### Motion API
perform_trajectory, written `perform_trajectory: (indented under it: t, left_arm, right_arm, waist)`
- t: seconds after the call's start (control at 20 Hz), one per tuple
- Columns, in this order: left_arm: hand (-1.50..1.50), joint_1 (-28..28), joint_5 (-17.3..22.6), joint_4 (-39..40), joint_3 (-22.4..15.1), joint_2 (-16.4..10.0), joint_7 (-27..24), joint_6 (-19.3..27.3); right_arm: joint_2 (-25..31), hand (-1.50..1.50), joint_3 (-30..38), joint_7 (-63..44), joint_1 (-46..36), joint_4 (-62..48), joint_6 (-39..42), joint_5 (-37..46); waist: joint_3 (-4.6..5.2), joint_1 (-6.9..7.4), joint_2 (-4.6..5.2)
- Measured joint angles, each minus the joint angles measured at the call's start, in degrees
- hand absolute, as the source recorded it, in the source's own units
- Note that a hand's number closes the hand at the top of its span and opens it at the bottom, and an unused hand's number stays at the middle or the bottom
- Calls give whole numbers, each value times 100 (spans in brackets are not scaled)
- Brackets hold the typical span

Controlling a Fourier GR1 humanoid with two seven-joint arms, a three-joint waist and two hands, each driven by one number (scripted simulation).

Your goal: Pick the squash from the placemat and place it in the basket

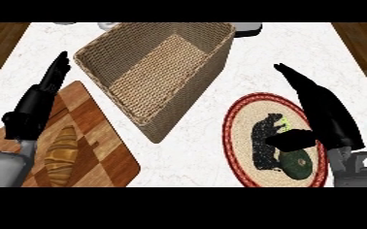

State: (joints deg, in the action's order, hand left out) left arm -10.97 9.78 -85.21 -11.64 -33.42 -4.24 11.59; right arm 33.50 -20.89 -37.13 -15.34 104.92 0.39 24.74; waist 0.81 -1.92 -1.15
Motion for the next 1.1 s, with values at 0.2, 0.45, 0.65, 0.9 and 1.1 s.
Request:
perform_trajectory:
  t: [0.2,0.45,0.65,0.9,1.1]
  left_arm:
    - [0,-13,28,-23,27,-6,11,-51]
    - [0,-83,18,-37,74,0,39,-110]
    - [0,-63,-23,-7,74,80,-26,-159]
    - [0,-167,-140,-22,84,216,52,-152]
    - [0,-144,-169,-192,168,183,206,-238]
  right_arm:
    - [529,-150,9,-1020,-300,468,1407,-738]
    - [973,-150,281,-1932,-570,993,2389,-2049]
    - [1307,-150,422,-2255,-737,1054,2545,-2860]
    - [1691,-150,511,-2309,-671,1049,2682,-3383]
    - [1784,-150,357,-2236,-538,987,2760,-3358]
  waist:
    - [-18,48,20]
    - [-43,81,52]
    - [-54,132,77]
    - [-67,156,94]
    - [-73,191,101]
